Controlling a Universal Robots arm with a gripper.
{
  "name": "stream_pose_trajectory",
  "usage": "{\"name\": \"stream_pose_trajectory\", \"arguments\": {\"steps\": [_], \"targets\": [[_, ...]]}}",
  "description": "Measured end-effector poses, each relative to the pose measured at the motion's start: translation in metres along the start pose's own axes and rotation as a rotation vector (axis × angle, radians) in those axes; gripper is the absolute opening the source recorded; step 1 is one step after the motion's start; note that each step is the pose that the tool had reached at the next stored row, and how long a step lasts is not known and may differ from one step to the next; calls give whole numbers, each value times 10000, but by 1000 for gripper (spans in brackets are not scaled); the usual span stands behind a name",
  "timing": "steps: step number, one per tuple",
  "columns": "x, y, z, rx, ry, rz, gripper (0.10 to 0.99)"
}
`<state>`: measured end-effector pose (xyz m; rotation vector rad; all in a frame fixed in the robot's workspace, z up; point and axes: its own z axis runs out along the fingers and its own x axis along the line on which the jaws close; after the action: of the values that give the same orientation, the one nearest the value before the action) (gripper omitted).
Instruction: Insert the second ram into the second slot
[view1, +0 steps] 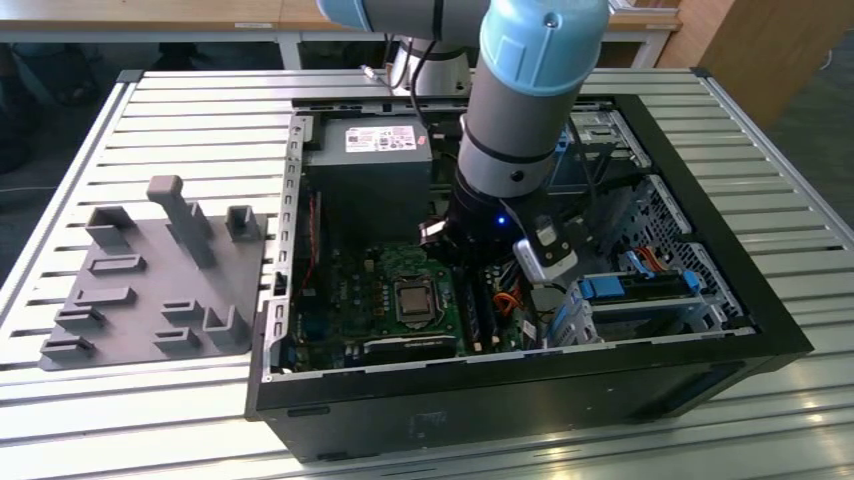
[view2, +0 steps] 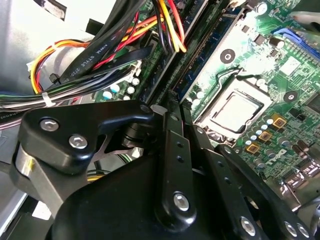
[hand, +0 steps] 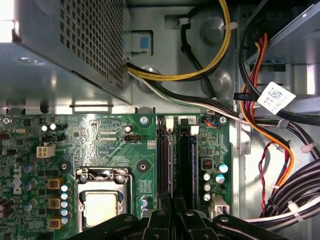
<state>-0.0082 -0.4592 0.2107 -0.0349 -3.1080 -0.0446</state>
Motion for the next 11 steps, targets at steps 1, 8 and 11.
{"name": "stream_pose_trajectory", "arguments": {"steps": [1, 8, 11], "targets": [[0, 0, 1, 1, 0, 0, 137], [0, 0, 3, -1, 0, 0, 137], [0, 0, 3, 0, 0, 0, 204]]}}
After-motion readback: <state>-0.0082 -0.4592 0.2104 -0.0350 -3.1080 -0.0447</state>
